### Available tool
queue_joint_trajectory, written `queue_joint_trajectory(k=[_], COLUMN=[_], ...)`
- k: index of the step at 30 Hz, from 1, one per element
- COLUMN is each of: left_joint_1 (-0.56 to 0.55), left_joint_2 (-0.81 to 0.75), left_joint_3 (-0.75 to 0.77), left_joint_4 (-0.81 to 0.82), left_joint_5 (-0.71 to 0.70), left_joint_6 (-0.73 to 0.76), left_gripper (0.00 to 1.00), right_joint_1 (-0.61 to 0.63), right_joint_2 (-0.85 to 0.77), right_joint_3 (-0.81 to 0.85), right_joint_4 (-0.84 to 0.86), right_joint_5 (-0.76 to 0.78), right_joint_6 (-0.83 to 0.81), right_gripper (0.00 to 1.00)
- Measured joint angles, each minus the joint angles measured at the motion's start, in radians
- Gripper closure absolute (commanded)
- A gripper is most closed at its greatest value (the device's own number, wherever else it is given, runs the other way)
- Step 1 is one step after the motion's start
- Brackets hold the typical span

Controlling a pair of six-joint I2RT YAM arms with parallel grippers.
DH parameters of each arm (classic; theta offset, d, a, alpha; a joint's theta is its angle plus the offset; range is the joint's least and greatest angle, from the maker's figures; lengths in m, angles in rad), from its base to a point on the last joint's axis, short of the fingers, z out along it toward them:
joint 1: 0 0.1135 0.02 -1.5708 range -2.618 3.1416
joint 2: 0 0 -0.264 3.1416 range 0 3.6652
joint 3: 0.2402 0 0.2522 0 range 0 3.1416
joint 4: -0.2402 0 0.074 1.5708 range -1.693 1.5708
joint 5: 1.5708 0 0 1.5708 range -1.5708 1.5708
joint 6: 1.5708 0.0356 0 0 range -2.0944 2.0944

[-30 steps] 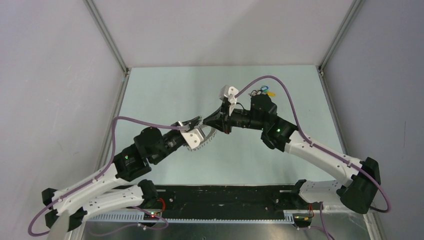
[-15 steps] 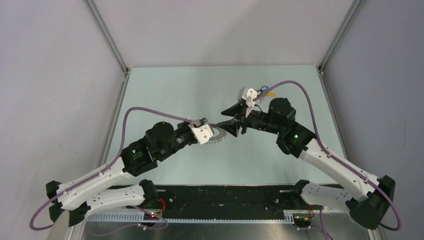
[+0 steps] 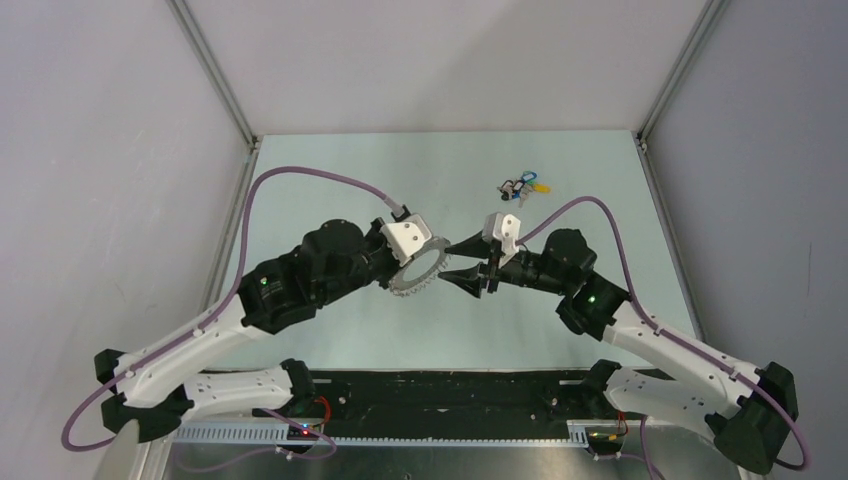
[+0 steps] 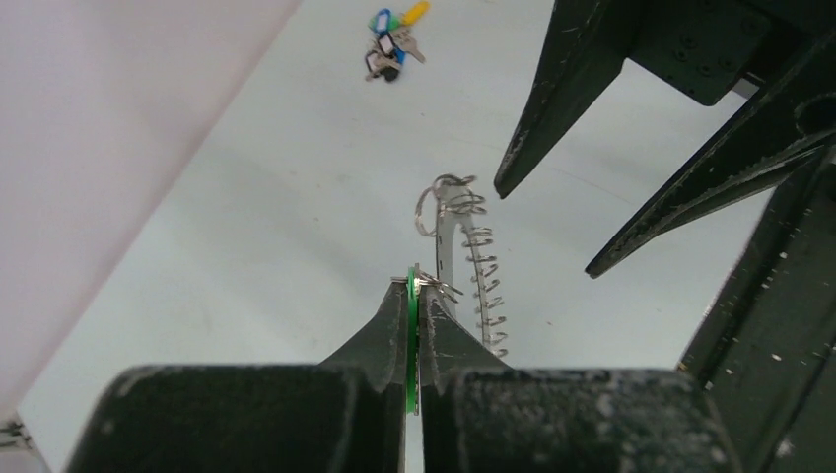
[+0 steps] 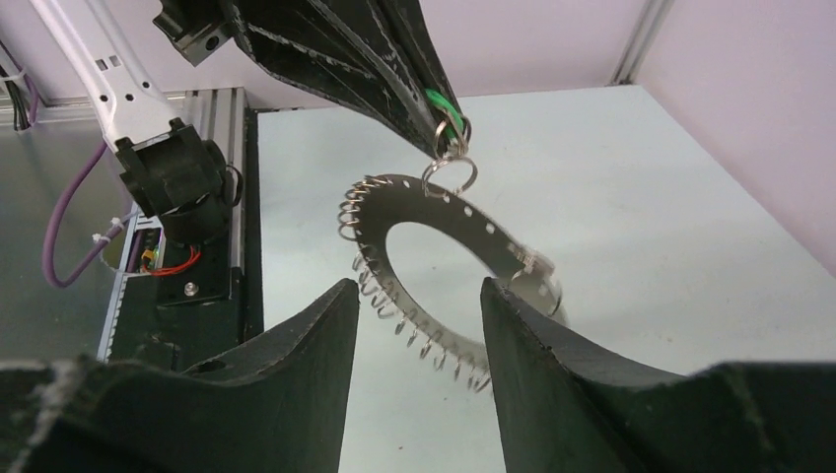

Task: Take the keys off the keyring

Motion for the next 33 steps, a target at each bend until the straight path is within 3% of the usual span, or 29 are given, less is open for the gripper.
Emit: queue_joint_trajectory(k=[6, 11, 16, 23, 29, 33], left_joint_1=[-0.002, -0.003, -0.003, -0.003, -0.004, -0.003], left_joint_2=[0.051, 0.085, 0.120, 0.154, 0.177, 0.195], left_joint_3=[0.067, 0.133, 0.200, 0.244, 0.253, 0.274], left_joint_4=[-0.090, -0.147, -0.213, -0.282, -0.320, -0.352], left_joint_5=[0.037, 0.056, 0.064, 0.074, 0.078, 0.077], left_joint_6=[-0.093, -0.153, -0.203, -0.238, -0.254, -0.256], left_gripper=[1.00, 1.00, 1.00, 1.00, 1.00, 1.00], right_joint_1=[0.018, 0.026, 0.034, 0.034, 0.034, 0.036], right_joint_2=[0.038, 0.086, 0.092, 0.072, 0.052, 0.051], right_joint_3=[-0.030, -0.030, -0.030, -0.030, -0.030, -0.030], right_joint_4=[0.151, 0.237, 0.237, 0.199, 0.192, 0.192], right_joint_5=[-0.008, -0.018, -0.005, 0.028, 0.037, 0.022], right_joint_6=[0.000, 0.008, -0.014, -0.065, -0.088, -0.089], right_gripper=[0.57, 0.51, 0.45, 0.44, 0.54, 0.54])
